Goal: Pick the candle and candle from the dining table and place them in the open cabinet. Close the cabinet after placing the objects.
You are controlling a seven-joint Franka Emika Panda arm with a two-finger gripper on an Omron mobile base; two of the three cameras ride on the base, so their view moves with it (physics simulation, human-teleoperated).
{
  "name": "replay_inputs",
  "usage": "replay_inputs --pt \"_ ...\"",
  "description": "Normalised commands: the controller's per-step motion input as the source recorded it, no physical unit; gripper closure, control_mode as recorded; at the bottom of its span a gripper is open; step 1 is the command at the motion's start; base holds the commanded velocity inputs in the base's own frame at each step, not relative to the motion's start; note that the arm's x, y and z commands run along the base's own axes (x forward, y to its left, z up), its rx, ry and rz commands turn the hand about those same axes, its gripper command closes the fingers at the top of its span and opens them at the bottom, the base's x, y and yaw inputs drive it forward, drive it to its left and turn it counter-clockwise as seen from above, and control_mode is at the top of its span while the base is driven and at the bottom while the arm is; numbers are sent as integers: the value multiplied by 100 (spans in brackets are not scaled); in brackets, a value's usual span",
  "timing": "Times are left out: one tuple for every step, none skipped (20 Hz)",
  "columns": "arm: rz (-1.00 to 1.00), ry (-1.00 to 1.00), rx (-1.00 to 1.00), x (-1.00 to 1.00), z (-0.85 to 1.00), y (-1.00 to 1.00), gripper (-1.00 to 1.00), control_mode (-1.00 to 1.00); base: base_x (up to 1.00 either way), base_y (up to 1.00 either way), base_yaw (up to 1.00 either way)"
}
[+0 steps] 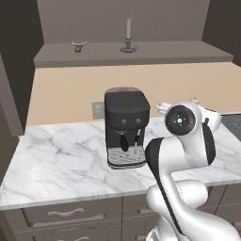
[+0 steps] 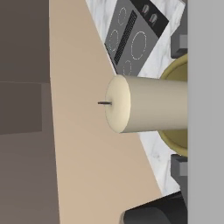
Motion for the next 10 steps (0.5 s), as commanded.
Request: replay_inputs --pt "0 0 0 0 0 0 100 -100 0 0 0" --pt "0 0 0 0 0 0 100 -100 0 0 0" --pt "0 0 0 0 0 0 100 -100 0 0 0" --pt "0 0 0 0 0 0 100 -100 0 0 0" --pt "0 0 0 0 0 0 100 -100 0 0 0" --pt "0 0 0 0 0 0 100 -100 0 0 0" --pt "0 0 0 -1 0 0 100 -100 0 0 0" --pt "0 -8 0 -7 0 0 100 -100 0 0 0" --pt "0 0 0 -10 -1 0 100 -100 0 0 0" --pt "0 -1 0 -15 0 0 100 -100 0 0 0"
